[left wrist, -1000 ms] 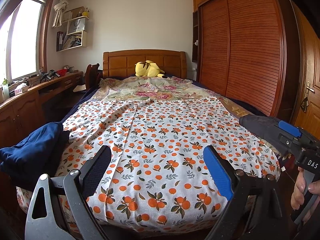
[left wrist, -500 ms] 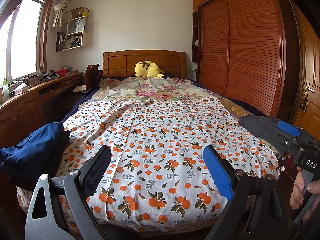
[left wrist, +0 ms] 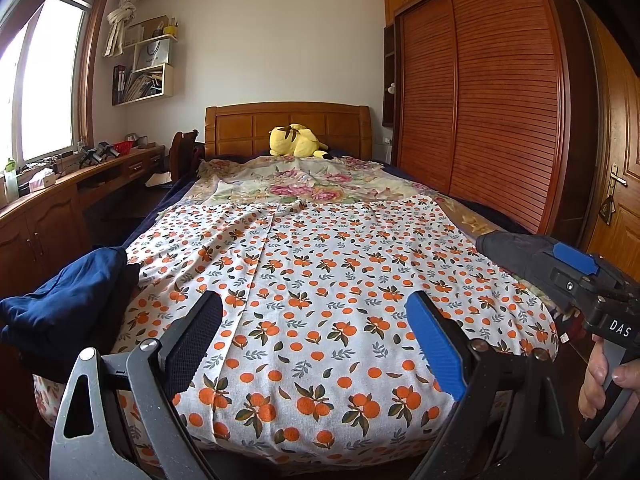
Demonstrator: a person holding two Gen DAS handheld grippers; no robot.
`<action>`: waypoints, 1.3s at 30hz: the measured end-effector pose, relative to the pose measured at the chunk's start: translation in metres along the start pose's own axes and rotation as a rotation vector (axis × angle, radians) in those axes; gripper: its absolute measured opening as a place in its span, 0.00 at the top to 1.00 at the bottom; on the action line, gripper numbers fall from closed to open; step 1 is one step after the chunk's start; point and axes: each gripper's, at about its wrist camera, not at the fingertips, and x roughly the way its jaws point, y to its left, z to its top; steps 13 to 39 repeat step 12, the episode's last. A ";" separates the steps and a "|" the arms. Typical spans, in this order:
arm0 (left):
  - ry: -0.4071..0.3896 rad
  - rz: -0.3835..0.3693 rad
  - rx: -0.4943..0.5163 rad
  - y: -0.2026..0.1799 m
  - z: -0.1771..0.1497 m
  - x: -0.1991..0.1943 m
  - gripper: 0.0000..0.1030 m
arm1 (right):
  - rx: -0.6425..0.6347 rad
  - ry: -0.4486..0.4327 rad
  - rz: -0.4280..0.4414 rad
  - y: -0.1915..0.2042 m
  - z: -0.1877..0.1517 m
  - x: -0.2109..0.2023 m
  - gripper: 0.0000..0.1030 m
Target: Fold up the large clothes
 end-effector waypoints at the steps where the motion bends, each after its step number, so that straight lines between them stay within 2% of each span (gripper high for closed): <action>1: 0.000 0.000 0.000 0.000 0.001 0.000 0.09 | 0.000 0.000 0.000 0.000 0.000 0.000 0.15; 39: -0.001 -0.002 0.000 0.000 0.000 0.000 0.09 | 0.000 0.000 0.001 0.000 -0.001 0.000 0.15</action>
